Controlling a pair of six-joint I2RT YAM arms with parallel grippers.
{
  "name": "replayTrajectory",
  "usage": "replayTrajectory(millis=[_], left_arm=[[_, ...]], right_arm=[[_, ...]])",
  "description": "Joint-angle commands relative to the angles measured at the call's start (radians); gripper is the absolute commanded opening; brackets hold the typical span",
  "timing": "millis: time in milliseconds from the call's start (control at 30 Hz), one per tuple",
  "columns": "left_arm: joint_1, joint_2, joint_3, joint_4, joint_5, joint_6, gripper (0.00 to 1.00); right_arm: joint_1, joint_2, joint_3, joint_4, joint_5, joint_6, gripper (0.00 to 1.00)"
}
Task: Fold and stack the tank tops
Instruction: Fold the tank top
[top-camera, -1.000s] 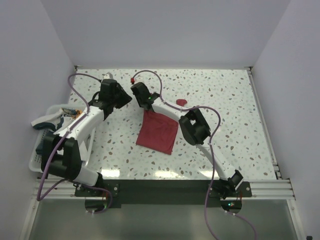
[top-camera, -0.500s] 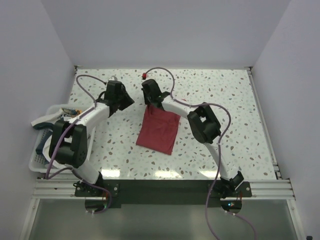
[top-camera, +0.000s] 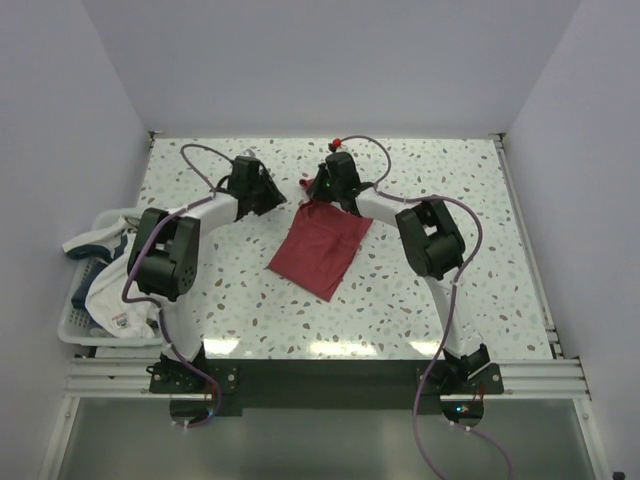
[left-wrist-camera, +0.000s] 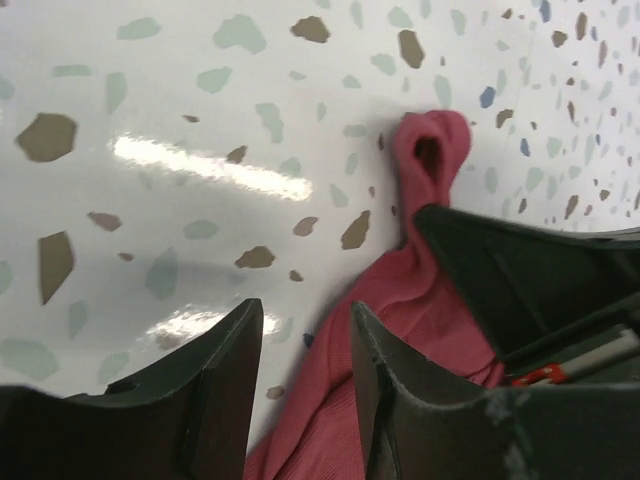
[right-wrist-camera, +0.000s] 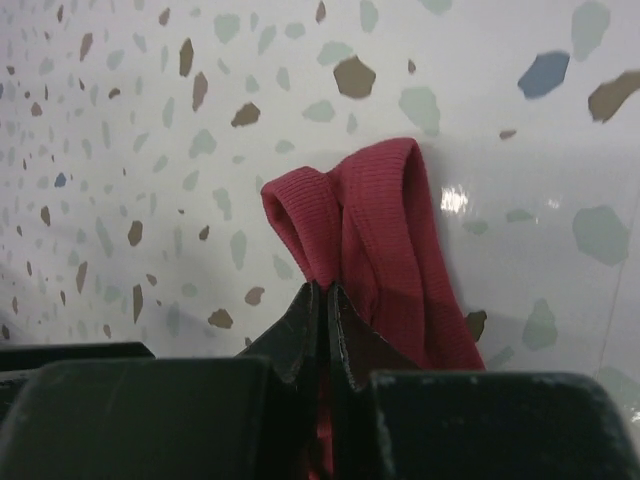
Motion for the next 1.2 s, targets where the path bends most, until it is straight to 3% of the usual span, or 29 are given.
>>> replayTrajectory(millis=[0,333,767,1000,1167], left_arm=[[-0.025,0.027,0.071,0.100,0.056,0.031,0.46],[-0.061,0.142,0.158,0.073,0.070,0.023,0.50],[-0.130,0.079,-0.004,0.088,0.037,0.009,0.50],[-0.134,0.025,-0.057,0.097,0.008,0.015,0.50],[-0.133,0.048,0.040,0.065,-0.015,0.051,0.54]], right_arm=[[-0.009,-0.075,-0.072,0.122,-0.070,0.110,0.00],[-0.069,-0.138,-0.262,0.312,-0.093,0.226,0.00],[-0.147,-0.104,-0.359,0.608,-0.205,0.419,0.00],[-0.153,-0.073,-0.336,0.604,-0.209,0.424,0.00],[-0.161,-0.067,-0.373,0.610,-0.210,0.444,0.00]])
